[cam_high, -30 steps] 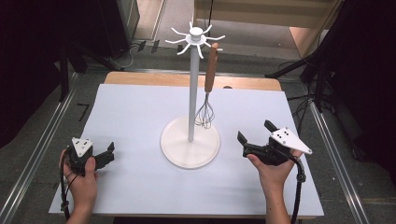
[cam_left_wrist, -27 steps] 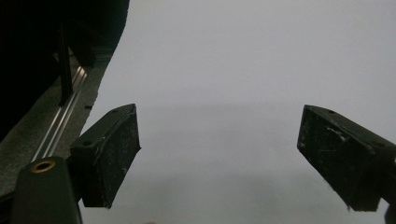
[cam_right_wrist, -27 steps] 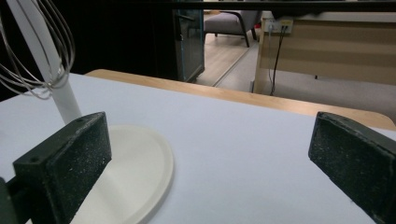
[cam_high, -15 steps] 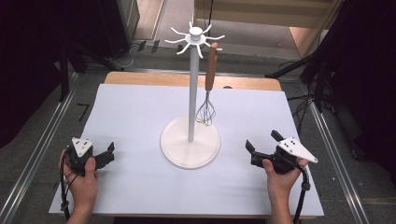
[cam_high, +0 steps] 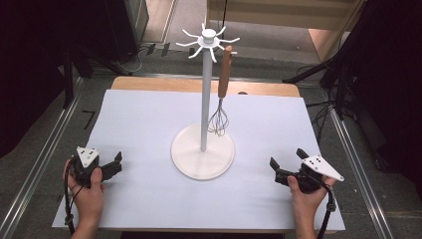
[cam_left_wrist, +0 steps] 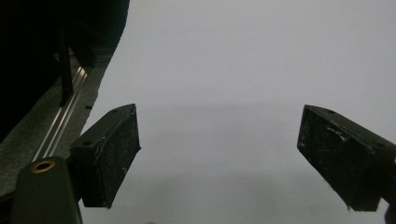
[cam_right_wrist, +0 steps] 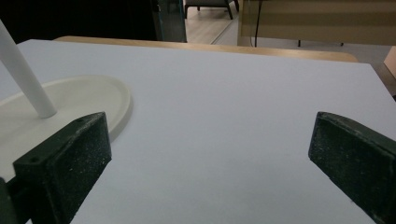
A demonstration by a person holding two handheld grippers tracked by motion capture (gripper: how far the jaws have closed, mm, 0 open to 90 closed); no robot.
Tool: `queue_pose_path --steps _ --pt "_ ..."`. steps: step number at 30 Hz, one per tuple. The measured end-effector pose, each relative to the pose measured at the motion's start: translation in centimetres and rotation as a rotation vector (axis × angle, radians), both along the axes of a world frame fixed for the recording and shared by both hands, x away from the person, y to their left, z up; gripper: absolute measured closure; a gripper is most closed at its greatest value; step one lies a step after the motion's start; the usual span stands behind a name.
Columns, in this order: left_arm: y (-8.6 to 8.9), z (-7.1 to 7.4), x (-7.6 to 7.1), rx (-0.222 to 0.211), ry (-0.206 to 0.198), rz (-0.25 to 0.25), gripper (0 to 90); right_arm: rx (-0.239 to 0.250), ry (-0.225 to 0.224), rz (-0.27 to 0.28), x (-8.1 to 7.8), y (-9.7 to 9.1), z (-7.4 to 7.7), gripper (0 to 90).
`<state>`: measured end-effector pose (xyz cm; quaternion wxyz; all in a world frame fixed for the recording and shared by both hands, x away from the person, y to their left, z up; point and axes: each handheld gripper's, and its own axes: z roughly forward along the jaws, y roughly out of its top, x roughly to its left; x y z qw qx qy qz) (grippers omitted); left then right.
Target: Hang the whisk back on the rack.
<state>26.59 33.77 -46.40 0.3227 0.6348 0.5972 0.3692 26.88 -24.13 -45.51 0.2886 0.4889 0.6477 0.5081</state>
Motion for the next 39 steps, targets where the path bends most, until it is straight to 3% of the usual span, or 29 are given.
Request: queue_pose_path --steps 14,33,39 --pt "0.0 0.0 0.0 -0.001 0.001 0.001 13.9 -0.019 0.037 -0.071 -0.3 -2.6 -1.6 0.0" --pt "0.1 0.0 0.0 -0.007 -0.001 -0.001 13.9 -0.055 0.056 -0.154 -1.4 -5.8 -2.0 0.0" --pt "0.1 0.0 0.0 -0.009 -0.001 -0.002 13.9 -0.027 0.054 -0.176 -1.6 -6.8 -2.2 0.0"
